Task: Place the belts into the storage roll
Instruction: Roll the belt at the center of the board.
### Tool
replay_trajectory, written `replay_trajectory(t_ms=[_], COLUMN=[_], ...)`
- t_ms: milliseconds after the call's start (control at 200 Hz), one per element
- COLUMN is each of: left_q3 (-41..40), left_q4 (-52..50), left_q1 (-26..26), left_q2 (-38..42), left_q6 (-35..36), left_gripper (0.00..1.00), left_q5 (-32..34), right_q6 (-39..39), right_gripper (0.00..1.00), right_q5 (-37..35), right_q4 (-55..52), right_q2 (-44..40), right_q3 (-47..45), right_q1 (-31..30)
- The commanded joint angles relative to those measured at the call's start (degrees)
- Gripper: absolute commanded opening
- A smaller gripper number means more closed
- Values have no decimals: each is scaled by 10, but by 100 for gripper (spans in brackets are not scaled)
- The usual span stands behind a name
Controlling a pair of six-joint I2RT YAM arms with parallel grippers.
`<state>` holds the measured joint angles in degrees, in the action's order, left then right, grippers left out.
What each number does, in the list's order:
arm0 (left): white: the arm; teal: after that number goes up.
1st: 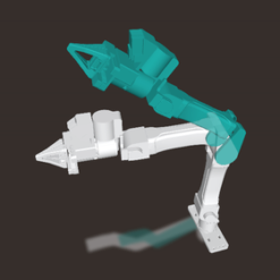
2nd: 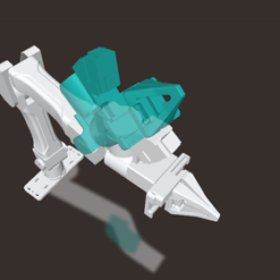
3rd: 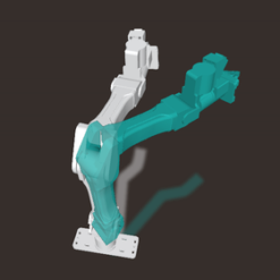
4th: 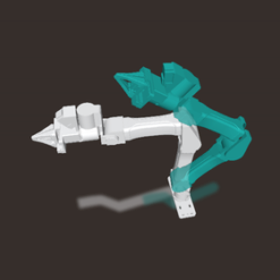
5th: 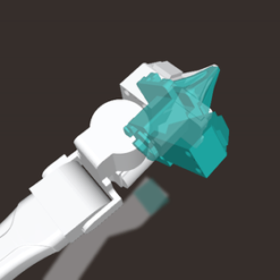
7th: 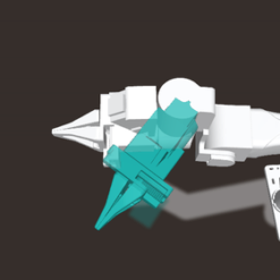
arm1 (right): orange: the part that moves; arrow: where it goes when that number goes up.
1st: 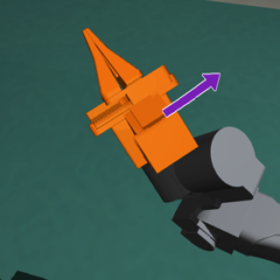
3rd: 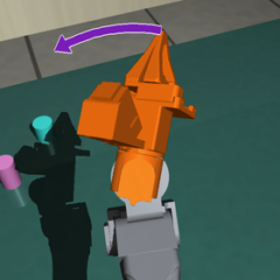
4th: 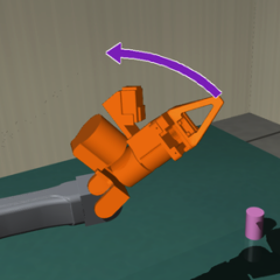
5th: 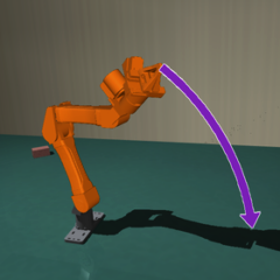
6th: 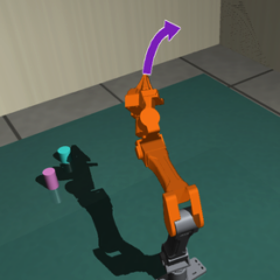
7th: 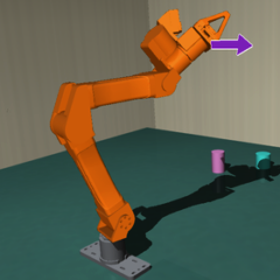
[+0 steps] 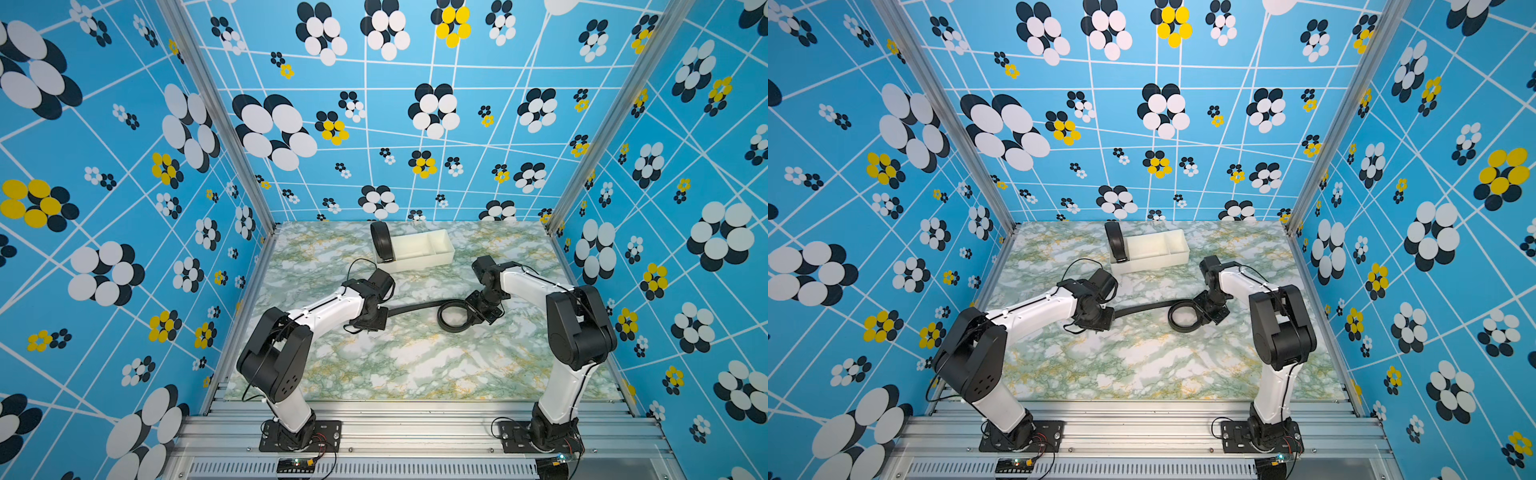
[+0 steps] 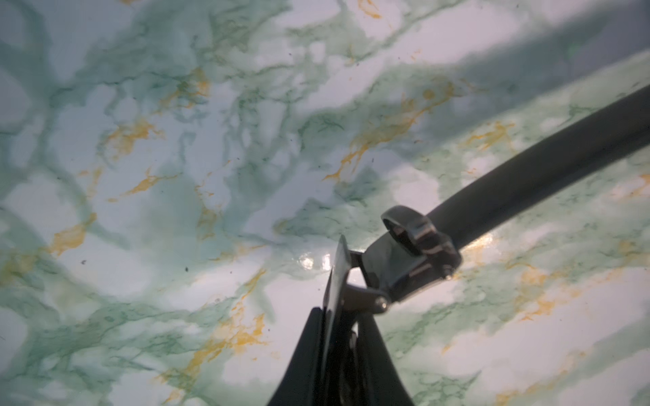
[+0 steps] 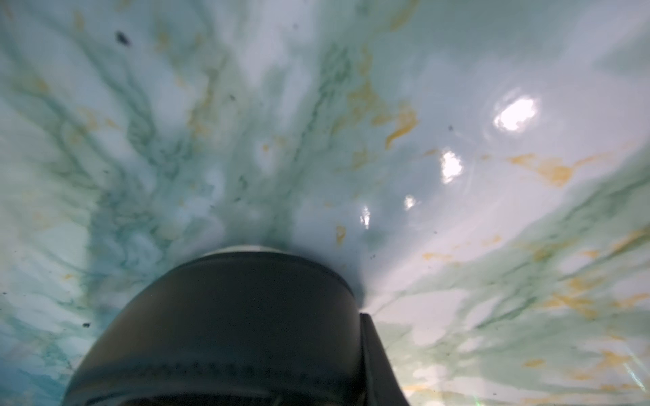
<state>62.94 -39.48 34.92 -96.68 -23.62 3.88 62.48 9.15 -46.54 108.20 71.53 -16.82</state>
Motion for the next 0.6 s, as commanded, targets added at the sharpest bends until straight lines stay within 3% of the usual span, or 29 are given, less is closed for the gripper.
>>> replay_trajectory(t_ms=[0,115,265,415,595], left_q3=[-8,-1,29,76,138], left_q4=[-46,-40,-25,19,92], left_q1=[61,137,217,261,296], left_q2=[-15,-41,-78,-126,-182], left_q6=[-49,-81,-120,-166,-209], left_gripper=[5,6,7,8,9], left_q5=[29,25,20,-2,-26], right_q6=[97,134,117,88,62], right_gripper=[0,0,0,0,0], right_q5=[-52,-46,-36,-22,7], right_q4=[-4,13,-12,-35,-23], right_q2=[15,36,81,100,89], right_q3=[12,38,117,148,100], right_q1=[-30,-56,-81,-106,-122])
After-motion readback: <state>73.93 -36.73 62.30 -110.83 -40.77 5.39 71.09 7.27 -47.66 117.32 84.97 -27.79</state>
